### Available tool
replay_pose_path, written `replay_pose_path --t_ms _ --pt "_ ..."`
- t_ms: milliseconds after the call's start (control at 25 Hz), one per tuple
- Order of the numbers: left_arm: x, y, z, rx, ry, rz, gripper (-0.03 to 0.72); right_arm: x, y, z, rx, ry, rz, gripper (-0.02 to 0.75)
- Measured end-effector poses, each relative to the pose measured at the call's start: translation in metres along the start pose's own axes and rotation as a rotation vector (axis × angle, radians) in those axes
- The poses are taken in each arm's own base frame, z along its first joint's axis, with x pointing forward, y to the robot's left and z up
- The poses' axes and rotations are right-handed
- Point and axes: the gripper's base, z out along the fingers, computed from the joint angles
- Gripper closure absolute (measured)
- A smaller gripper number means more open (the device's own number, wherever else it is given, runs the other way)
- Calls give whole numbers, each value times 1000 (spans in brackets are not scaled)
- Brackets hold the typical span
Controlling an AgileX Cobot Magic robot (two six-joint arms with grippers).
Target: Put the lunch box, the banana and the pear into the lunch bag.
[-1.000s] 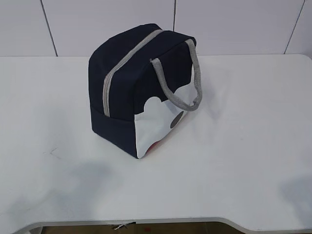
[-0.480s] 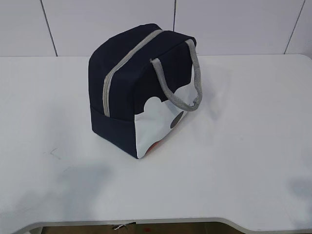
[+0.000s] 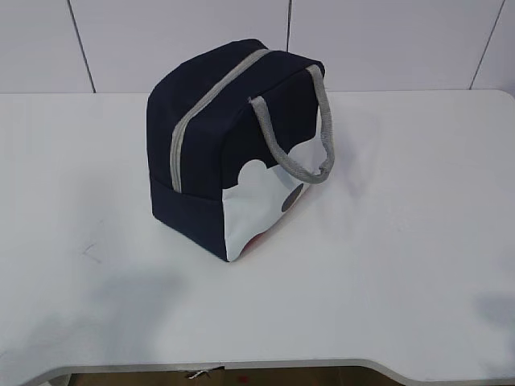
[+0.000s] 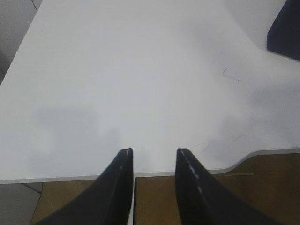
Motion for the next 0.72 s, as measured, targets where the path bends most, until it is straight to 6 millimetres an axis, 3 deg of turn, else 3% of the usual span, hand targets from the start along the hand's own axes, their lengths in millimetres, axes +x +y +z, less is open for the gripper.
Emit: replay_pose_path --t_ms 720 --pt "0 0 0 3 0 -2 452 0 0 0 0 0 0 328"
